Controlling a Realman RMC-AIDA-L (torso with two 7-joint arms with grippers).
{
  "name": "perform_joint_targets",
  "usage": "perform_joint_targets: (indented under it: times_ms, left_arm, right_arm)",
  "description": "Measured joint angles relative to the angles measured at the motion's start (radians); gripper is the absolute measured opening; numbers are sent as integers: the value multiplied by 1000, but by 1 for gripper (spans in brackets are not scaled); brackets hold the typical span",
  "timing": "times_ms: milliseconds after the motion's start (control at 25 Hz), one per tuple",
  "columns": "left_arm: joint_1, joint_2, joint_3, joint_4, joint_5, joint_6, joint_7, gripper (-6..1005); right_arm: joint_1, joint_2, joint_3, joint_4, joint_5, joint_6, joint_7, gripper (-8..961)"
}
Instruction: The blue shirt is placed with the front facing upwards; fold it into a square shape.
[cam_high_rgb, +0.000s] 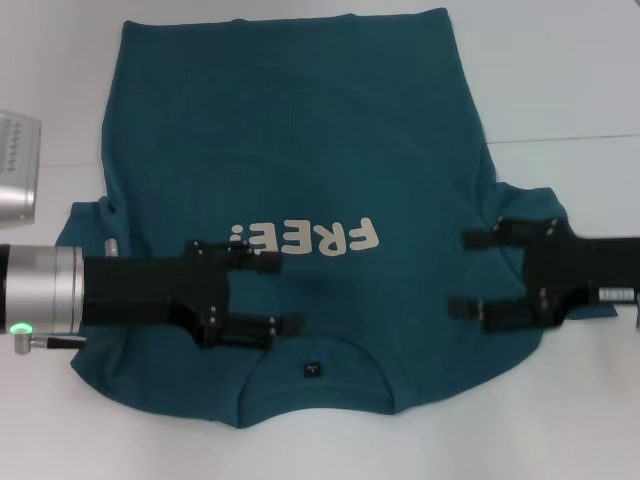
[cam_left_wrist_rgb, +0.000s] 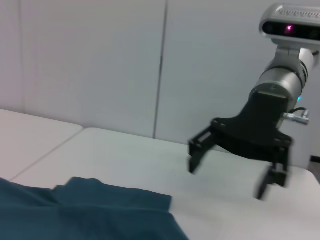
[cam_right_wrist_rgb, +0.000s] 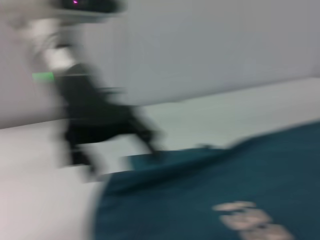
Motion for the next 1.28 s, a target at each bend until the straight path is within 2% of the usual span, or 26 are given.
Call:
perform_joint_targets:
  times_ms: [280, 440, 680, 880, 1280]
  left_arm:
    - [-1, -21, -47, -4, 0, -59, -5, 859]
    - [0, -29, -47, -12, 0, -75, -4, 859]
    - [-3, -42, -58, -17, -2, -76, -7, 859]
    - [-4, -54, -61, -18, -3, -83, -7, 859]
    - [-4, -70, -73, -21, -4, -87, -8, 859]
  right_arm:
    - [7, -6, 28, 5, -35, 343, 208, 945]
    - [19, -12, 25, -20, -164, 438, 381, 945]
    - [44, -24, 26, -67, -421, 428, 666, 945]
    - [65, -39, 34, -101, -616, 356, 830, 945]
    - [73, -46, 92, -66, -676, 343, 900, 944]
